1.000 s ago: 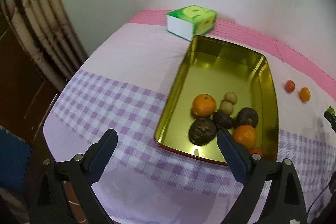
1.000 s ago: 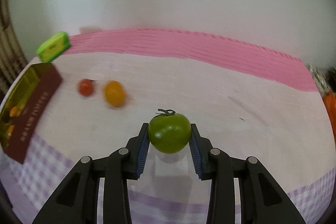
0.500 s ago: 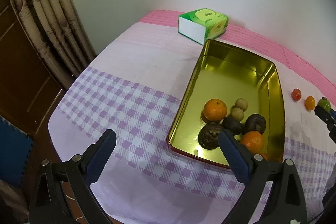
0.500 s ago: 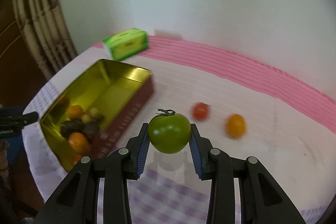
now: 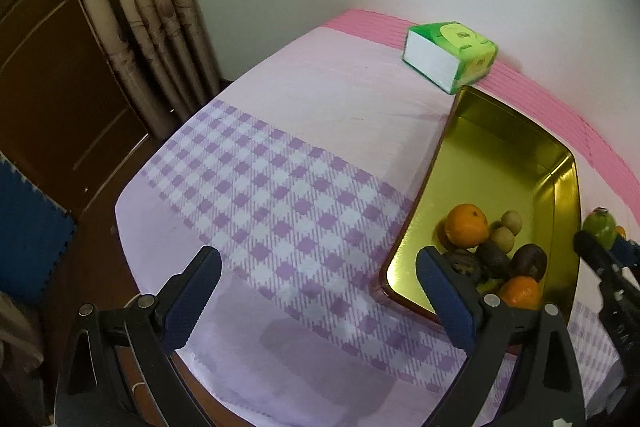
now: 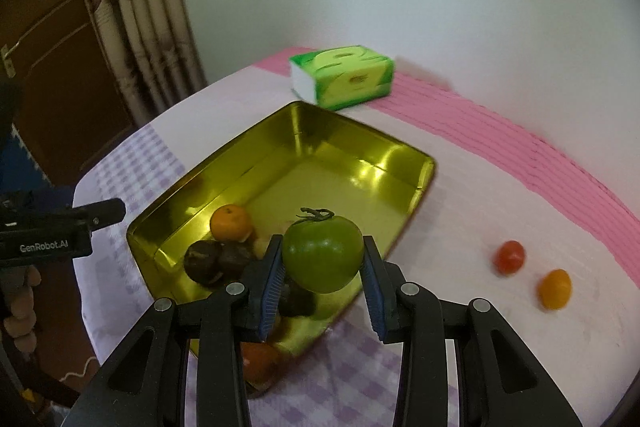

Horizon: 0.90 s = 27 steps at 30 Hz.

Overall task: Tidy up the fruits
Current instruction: 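Carry the green tomato into the gold tin and open the right tool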

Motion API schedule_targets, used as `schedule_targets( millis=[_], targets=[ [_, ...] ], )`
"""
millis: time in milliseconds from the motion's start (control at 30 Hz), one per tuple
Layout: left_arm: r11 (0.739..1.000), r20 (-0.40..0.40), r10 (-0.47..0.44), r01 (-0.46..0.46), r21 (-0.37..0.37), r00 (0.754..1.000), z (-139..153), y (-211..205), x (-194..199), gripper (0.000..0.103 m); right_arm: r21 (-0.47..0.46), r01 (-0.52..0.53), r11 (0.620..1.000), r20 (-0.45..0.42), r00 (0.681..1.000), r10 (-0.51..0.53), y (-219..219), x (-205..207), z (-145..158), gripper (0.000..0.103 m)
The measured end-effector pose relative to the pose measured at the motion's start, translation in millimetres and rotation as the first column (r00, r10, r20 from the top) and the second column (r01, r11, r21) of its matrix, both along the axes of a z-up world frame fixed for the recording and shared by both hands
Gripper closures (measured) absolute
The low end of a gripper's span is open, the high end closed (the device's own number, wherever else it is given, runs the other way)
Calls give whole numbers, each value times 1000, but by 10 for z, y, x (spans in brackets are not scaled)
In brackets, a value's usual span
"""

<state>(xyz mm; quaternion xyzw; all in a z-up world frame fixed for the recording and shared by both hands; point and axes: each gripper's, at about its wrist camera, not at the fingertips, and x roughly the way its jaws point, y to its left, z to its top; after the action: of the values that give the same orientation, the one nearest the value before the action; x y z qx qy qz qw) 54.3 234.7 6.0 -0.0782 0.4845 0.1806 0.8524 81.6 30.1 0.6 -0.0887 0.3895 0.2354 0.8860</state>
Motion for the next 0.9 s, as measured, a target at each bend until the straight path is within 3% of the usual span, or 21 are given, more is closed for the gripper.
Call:
schedule_targets(
  millis=[567, 900],
  targets=[
    [1000, -2, -2, 2, -2, 1000, -17, -7, -2, 6, -51, -32, 998, -52, 998, 29, 248, 98, -306, 65],
    [1000, -3, -10, 10, -1, 1000, -13, -25, -2, 6, -44, -31, 999, -49, 998, 29, 261, 62, -309, 64]
  ],
)
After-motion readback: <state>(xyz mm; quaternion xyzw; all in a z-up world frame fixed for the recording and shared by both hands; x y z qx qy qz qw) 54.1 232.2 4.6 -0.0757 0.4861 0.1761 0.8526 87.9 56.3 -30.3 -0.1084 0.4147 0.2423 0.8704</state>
